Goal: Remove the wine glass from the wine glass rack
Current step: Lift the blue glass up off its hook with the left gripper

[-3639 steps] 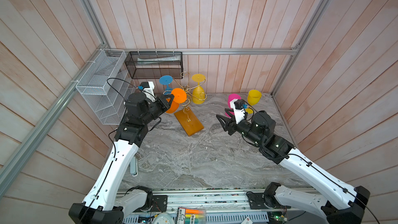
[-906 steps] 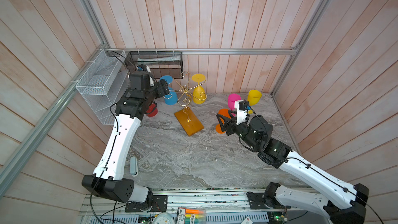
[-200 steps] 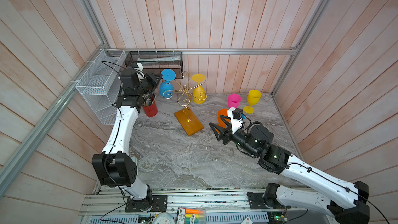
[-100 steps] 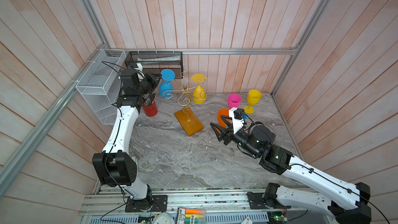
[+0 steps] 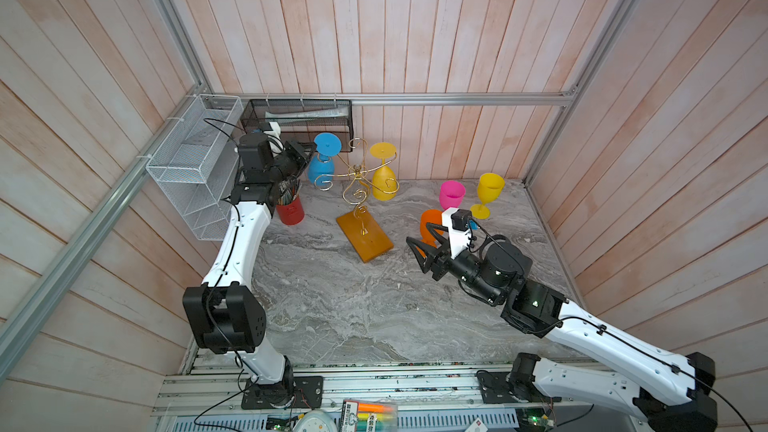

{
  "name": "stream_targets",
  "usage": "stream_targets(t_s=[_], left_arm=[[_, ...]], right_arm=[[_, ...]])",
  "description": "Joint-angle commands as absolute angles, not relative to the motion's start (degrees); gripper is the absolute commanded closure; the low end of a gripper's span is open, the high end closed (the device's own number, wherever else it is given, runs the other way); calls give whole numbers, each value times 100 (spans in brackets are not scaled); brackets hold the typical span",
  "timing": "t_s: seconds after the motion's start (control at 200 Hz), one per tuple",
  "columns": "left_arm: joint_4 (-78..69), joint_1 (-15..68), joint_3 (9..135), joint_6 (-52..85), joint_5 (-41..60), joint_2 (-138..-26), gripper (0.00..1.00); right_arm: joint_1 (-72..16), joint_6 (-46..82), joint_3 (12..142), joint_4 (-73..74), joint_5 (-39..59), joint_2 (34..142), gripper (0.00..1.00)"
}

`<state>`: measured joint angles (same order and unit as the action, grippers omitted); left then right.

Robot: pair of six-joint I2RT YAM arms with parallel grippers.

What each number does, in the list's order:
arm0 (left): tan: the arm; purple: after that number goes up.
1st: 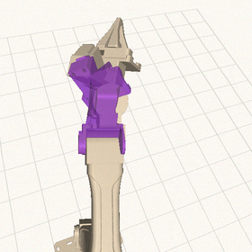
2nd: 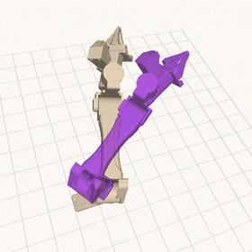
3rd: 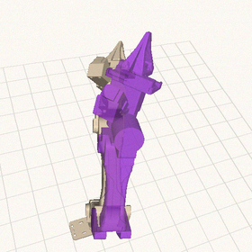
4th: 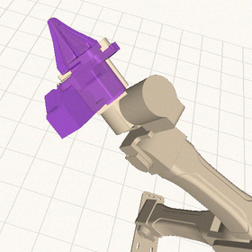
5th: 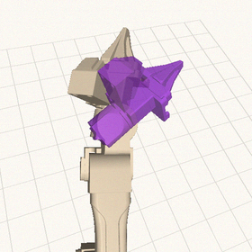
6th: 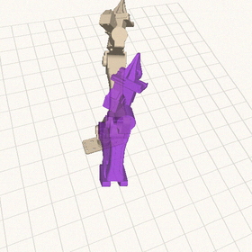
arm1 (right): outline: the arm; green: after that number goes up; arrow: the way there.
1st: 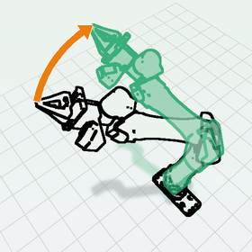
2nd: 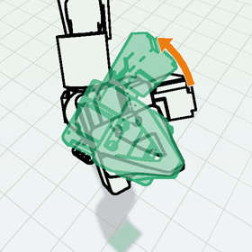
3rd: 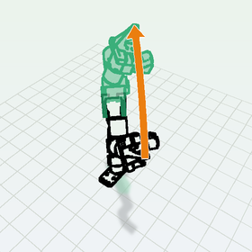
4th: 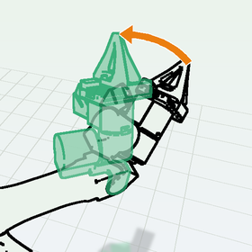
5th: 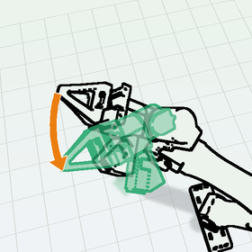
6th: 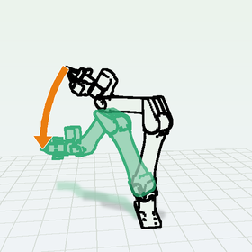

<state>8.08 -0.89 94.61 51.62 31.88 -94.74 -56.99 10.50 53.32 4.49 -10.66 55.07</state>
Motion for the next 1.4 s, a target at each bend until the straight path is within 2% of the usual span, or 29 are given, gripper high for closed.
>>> stream_targets(t_s=[0.0,0.35,0.755,1.095,1.395], left_arm=[[650,16,9604,5012,3533,-9504,100],[757,185,9568,4898,3729,-9433,100],[1063,168,8955,4658,3615,-8603,100],[1606,2,8464,4275,2796,-7661,100],[1967,-168,8600,3869,2087,-7638,100]], right_arm=[[-5751,1116,5498,448,-1127,5522,33],[-5748,1116,5497,428,-1194,5497,33],[-5744,1160,5449,461,-1224,5430,33],[-5752,1204,5407,475,-1218,5371,33],[-5748,1204,5440,466,-1219,5387,34]])
